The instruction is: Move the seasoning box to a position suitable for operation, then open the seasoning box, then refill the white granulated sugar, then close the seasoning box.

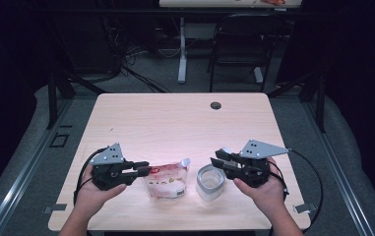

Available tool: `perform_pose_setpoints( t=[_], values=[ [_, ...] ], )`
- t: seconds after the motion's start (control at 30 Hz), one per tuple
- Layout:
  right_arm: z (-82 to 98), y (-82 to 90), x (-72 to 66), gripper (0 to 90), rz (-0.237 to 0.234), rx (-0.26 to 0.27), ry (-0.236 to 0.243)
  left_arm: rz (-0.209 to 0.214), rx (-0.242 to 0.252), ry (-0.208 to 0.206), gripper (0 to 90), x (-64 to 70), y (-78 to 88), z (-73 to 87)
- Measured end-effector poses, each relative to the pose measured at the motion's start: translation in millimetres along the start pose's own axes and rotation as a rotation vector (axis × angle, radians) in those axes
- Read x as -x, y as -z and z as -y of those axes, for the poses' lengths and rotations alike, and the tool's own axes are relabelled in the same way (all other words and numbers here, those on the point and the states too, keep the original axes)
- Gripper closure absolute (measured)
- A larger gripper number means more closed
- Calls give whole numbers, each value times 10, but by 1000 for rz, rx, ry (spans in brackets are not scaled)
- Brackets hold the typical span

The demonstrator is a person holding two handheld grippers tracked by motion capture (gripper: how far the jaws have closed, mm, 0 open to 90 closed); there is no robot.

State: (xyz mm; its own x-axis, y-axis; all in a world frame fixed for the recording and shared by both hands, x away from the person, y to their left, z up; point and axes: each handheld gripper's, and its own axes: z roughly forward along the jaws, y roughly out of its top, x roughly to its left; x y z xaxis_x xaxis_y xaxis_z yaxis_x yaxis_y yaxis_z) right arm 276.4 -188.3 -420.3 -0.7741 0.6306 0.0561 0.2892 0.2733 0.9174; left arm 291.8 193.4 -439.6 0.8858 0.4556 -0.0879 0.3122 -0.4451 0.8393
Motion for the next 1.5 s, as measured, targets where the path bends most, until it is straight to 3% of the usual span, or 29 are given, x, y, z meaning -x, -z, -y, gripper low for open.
perform_pose_setpoints(
  t=[0.3,0.6,1.03,1.5],
  values=[
    [-76,-66,-40,674,-2,-17,49,0,-4,1,750,-3,9,-1],
    [-113,-184,-33,702,-39,-43,28,-2,-6,7,751,-6,22,16],
    [-251,-371,-106,686,-71,-54,60,21,-7,13,801,-26,60,25],
    [-316,-535,-186,663,-105,-70,80,11,-23,21,790,-42,42,62]
  ],
)
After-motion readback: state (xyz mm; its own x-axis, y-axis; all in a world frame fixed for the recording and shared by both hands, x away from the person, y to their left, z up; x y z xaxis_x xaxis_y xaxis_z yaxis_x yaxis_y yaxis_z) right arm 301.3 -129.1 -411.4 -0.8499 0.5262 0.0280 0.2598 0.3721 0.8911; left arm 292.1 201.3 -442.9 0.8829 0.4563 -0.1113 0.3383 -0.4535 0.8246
